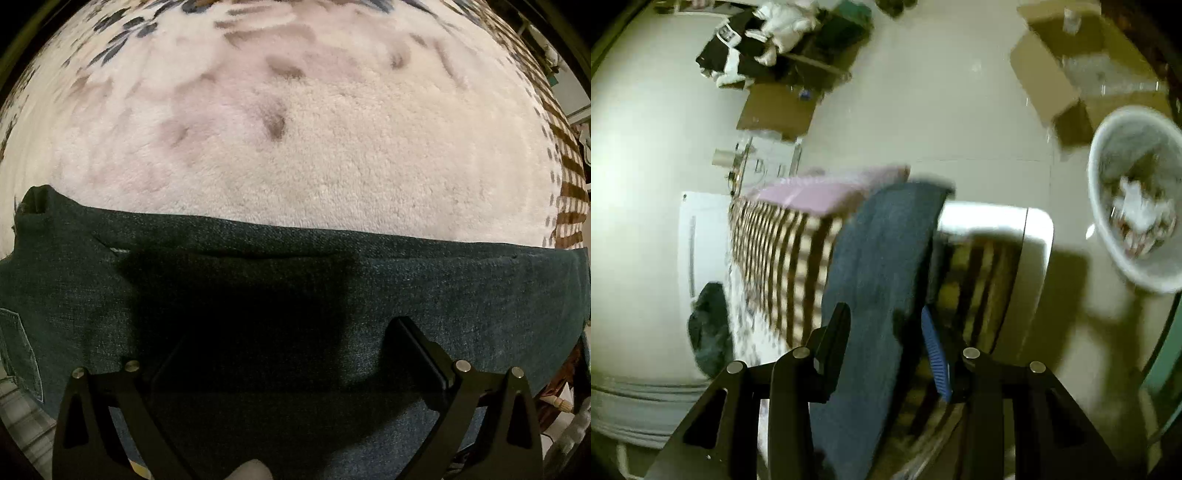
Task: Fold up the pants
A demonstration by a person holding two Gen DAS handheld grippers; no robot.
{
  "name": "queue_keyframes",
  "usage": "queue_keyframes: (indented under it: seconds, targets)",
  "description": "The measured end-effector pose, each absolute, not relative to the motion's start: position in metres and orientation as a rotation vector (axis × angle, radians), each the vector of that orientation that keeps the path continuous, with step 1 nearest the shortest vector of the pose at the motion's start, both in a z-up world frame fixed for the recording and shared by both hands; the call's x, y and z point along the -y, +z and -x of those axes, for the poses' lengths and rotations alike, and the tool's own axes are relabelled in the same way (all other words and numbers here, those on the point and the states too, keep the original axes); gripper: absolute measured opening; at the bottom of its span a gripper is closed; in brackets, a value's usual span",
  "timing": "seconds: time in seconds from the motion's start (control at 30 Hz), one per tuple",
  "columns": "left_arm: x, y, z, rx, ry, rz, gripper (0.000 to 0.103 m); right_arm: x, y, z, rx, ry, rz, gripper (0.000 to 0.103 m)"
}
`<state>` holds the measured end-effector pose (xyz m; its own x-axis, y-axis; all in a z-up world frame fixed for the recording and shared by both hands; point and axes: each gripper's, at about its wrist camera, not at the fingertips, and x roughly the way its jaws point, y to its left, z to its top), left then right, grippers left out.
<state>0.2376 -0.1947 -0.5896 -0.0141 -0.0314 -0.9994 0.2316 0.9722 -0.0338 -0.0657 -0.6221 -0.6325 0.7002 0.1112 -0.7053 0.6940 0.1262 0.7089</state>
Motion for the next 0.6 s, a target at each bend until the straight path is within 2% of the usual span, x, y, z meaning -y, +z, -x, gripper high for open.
queue_keyframes:
  seconds: [0.17,0.27,0.47,0.6]
  targets:
    - [0.195,-0.590,-0.237,-1.570,-0.208,-0.159,0.103,0.614,-0.666,0.058,-0.736,-0.462,-1.491,0.045]
    - [0.195,-0.591,-0.239,-1.576,-0.212,-0.159,0.103,0.614,-0.657,0.057,-0.646,-0.435,-1.467,0.046]
    - [0.195,-0.591,-0.240,-1.566,-0.205,-0.153,0.103,0.625,-0.663,0.043,-0.622,-0.414,-1.469,0.046]
    - [0.192,-0.592,-0.236,-1.547,-0.200,-0.146,0.103,0.644,-0.666,0.030,-0.511,-0.341,-1.508,0.047]
